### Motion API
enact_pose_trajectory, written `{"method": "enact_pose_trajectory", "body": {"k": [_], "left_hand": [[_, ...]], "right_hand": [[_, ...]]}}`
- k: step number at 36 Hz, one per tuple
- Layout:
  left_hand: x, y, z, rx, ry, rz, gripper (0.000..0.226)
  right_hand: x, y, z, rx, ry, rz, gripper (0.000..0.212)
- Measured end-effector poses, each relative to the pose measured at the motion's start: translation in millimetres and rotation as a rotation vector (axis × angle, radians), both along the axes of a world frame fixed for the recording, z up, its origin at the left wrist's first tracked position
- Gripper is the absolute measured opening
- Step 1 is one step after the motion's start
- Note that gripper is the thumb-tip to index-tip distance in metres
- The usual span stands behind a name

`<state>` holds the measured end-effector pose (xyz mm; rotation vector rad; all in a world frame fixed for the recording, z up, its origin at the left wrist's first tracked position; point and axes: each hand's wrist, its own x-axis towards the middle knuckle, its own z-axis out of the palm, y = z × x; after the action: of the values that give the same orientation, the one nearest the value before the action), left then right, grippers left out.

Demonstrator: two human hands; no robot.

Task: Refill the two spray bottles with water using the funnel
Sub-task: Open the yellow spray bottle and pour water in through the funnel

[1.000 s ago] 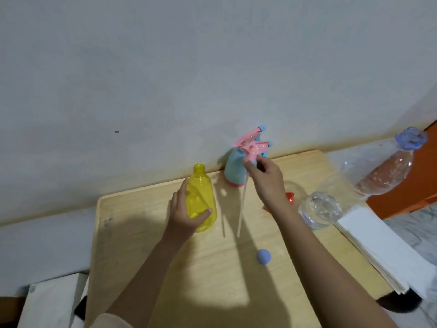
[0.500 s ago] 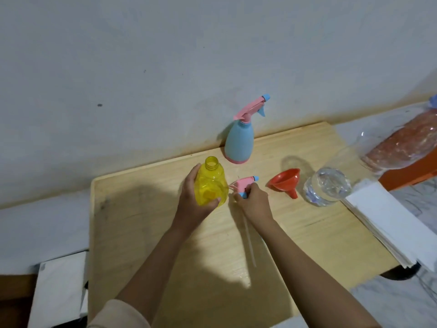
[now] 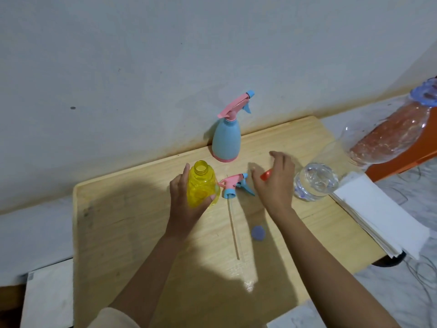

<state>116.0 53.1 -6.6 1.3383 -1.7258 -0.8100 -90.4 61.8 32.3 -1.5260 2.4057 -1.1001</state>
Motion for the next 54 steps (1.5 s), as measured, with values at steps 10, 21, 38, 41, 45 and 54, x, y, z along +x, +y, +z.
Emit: {"method": "enact_pose_trajectory", "body": {"k": [10,21,38,41,45,54], "left_hand": [[-3.3,4.1,5.3,0.068,0.017,-0.012,0.087],[0.1,1.2,4.4,0.124,0.055,-0.029,0.085],[3.1,1.8,-3.9,0.100,0.188,-0.079,0.081],[3.0,1.4,-5.7,0.102,0.211,-0.102,0.081],[1.9,0.3,-6.6,0.116,0.217,-0.101,0.081],[-1.5,3.8,-4.7,0.109,0.130,0.020,0.079]], "right_hand": [[-28.3,-9.4,-15.3,0.450,-0.264,-0.121,0.101],[-1.6,-10.3,30.8,0.099,-0.497,-0.027,0.091],[87.2,-6.9,95.4,-0.143,-0.631,0.332,0.094],[88.1,-7.4,94.1,-0.100,-0.593,0.364,0.092],[88.8,-4.5,83.9,-0.023,-0.484,0.396,0.091],[83.9,-6.1,83.8,0.038,-0.453,0.450,0.093]]}}
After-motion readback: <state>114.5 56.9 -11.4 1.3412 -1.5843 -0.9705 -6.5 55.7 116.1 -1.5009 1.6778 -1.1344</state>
